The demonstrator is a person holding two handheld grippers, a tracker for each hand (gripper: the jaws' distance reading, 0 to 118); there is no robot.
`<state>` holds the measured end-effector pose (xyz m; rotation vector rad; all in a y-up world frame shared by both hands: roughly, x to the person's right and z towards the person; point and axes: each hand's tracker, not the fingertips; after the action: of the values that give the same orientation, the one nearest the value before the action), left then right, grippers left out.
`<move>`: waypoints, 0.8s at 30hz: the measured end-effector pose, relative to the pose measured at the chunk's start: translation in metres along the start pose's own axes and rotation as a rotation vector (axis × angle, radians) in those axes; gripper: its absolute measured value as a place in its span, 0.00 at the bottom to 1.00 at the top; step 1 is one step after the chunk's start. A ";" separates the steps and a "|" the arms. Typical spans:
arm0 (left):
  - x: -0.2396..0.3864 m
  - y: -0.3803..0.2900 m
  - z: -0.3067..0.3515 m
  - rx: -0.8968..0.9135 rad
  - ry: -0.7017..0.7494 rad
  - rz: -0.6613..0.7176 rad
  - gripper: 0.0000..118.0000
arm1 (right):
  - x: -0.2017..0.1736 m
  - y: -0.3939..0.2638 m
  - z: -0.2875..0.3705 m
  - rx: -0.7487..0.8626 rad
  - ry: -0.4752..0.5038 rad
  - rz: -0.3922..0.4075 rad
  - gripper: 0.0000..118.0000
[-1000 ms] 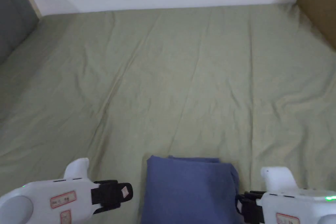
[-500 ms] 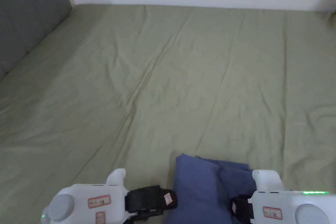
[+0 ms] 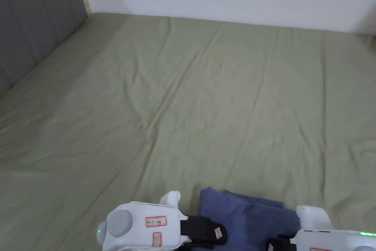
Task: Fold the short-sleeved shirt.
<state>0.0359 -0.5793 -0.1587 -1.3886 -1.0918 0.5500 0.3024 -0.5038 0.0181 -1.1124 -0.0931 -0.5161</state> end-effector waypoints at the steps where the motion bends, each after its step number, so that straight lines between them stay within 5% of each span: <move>1: 0.002 0.003 0.007 -0.008 0.035 -0.044 0.17 | -0.003 0.002 0.004 0.003 -0.002 0.002 0.01; 7: -0.022 0.050 0.091 0.017 0.322 -0.118 0.17 | -0.016 0.010 0.010 0.041 -0.027 0.036 0.01; 11: -0.024 0.087 0.159 0.031 0.534 -0.164 0.17 | -0.016 0.010 0.003 0.001 0.007 -0.008 0.01; 20: -0.088 0.179 0.279 -0.042 1.369 -0.292 0.18 | -0.021 0.022 -0.008 -0.032 -0.007 -0.037 0.01; 21: -0.096 0.183 0.287 -0.030 1.398 -0.301 0.23 | -0.020 0.023 -0.010 -0.030 0.011 -0.034 0.01; 24: -0.106 0.183 0.299 -0.055 1.473 -0.298 0.66 | -0.026 0.024 -0.016 -0.044 0.018 -0.026 0.01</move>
<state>-0.2144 -0.4897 -0.4103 -1.1875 -0.0617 -0.6952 0.2873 -0.5005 -0.0178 -1.1509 -0.0806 -0.5532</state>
